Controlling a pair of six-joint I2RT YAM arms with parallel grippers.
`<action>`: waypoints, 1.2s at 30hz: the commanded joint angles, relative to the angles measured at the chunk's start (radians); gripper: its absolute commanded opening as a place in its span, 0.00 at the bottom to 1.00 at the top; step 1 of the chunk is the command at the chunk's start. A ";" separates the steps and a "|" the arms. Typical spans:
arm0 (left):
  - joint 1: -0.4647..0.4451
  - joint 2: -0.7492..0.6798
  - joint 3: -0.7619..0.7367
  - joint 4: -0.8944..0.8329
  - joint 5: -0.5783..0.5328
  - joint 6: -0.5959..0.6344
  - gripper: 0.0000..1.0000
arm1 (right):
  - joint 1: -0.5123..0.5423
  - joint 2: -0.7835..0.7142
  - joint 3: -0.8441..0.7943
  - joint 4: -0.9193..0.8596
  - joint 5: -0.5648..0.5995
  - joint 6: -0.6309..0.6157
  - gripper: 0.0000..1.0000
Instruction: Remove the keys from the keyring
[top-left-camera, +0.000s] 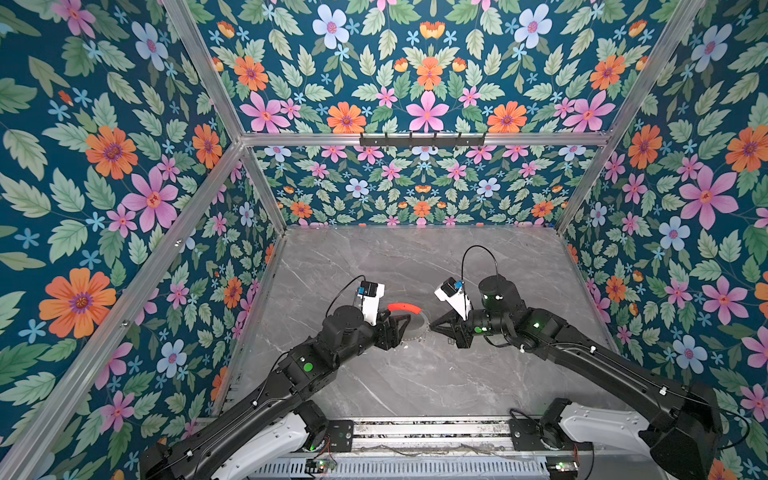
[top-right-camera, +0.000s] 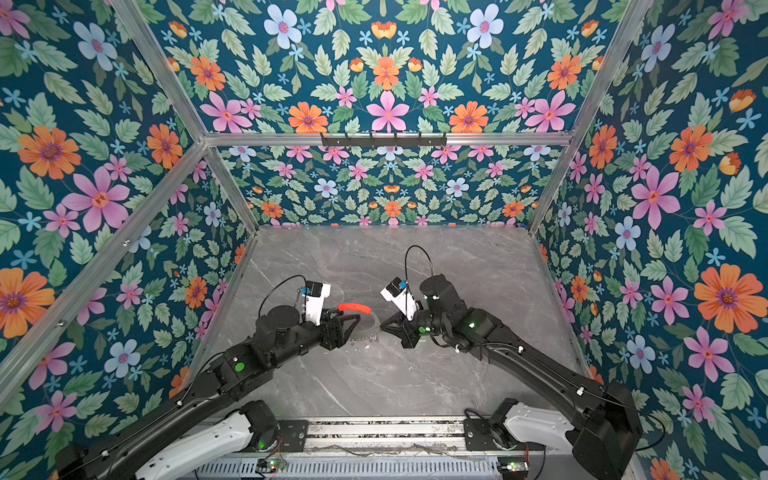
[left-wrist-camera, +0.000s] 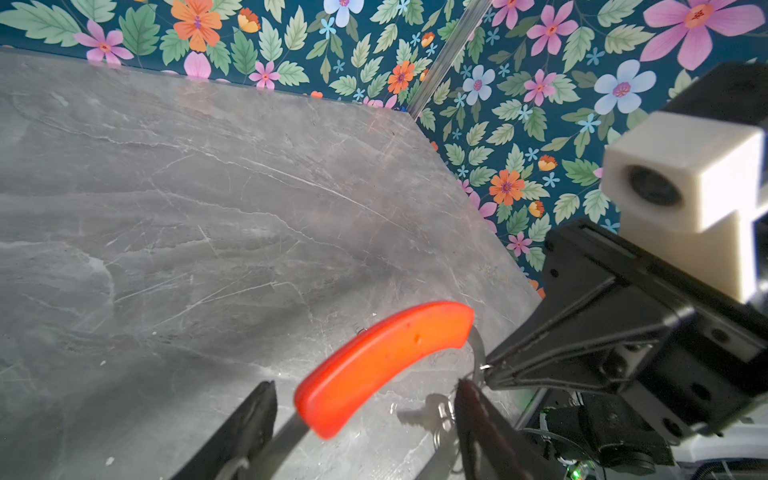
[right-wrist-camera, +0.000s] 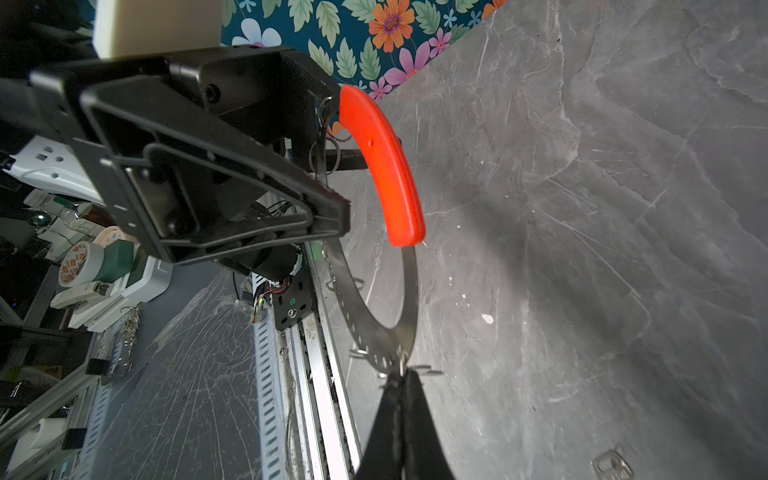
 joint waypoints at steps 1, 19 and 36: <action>0.001 0.007 0.026 -0.044 -0.019 0.017 0.71 | 0.000 -0.006 0.011 -0.012 0.006 -0.016 0.00; 0.001 -0.069 0.031 0.017 0.034 0.094 0.68 | 0.001 0.022 0.042 -0.053 -0.025 -0.030 0.00; 0.001 0.040 0.001 0.197 0.437 0.197 0.57 | 0.001 -0.021 0.040 -0.077 -0.168 -0.063 0.00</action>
